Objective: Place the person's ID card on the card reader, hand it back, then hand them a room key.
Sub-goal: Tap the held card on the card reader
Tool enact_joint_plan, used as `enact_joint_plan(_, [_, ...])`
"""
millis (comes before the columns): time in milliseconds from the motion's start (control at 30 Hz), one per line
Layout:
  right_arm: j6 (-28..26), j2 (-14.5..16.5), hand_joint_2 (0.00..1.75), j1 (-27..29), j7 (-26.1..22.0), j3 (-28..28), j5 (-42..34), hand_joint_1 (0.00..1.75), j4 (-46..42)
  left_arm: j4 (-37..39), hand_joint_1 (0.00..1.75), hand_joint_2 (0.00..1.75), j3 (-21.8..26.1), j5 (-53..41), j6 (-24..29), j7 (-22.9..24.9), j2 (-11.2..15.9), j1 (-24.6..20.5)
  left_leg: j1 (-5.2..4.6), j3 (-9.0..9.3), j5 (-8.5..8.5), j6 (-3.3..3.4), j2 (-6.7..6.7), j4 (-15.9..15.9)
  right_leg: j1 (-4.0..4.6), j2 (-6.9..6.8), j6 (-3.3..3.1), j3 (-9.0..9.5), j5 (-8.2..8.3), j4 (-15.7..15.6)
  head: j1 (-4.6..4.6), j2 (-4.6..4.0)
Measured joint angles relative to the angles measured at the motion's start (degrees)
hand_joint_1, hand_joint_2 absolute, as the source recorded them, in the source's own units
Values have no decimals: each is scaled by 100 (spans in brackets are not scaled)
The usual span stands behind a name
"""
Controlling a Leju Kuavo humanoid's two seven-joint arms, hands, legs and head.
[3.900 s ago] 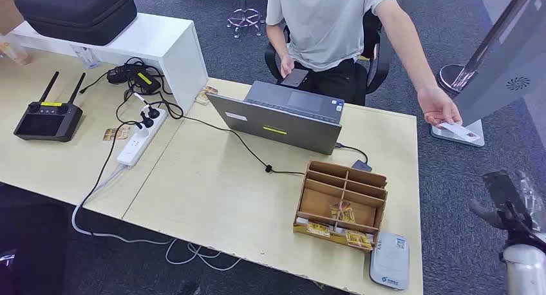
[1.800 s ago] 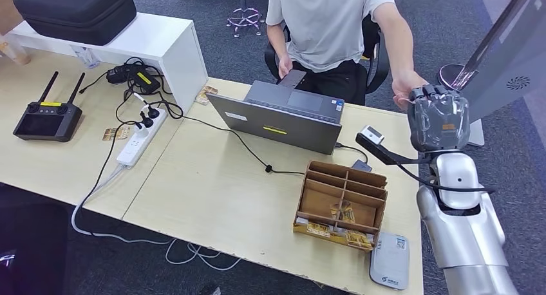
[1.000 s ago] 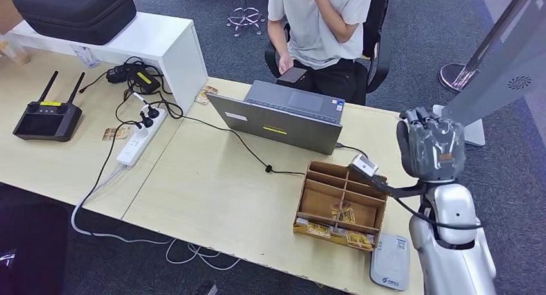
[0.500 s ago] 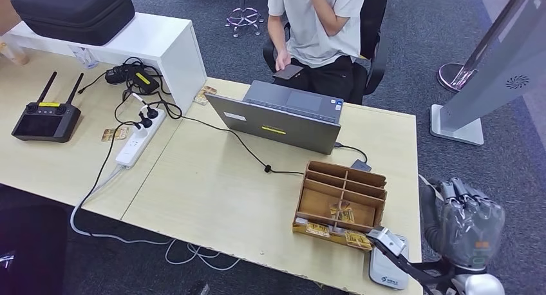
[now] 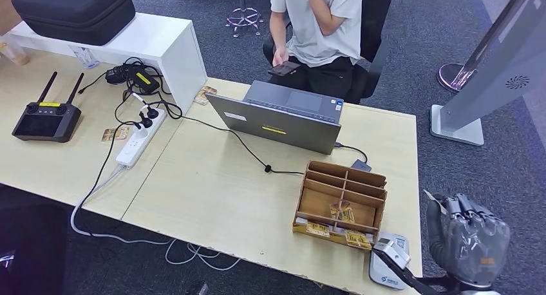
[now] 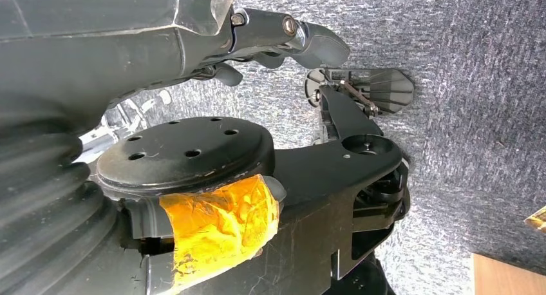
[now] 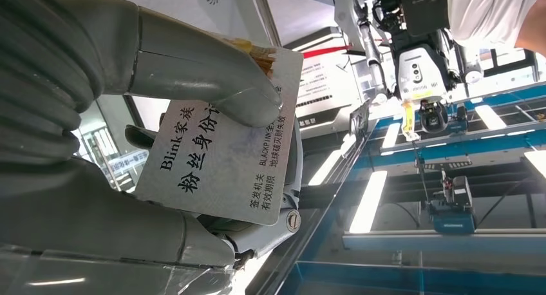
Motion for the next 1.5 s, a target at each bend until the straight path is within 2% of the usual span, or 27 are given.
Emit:
enact_joint_plan(167, [109,51,175,44,-139,-40,-221,175,153,0,0,175,14,2,4,-41,0,-2,0,-1,0,0,0,0,0,0,0,0,-1,0,0,0])
enact_joint_plan(800, [-259,509,175,-26,-121,-328,-98,175,2505,0,0,175,14,-71,78,-139,-2,-14,0,-1,0,0,0,-1,0,0,0,0,-1,1,1,0])
enact_joint_plan(1500, [-479,616,175,-160,-178,-634,-174,175,3259,0,0,175,14,-103,114,-158,-4,-15,0,5,0,0,1,-1,0,0,0,5,0,0,0,0])
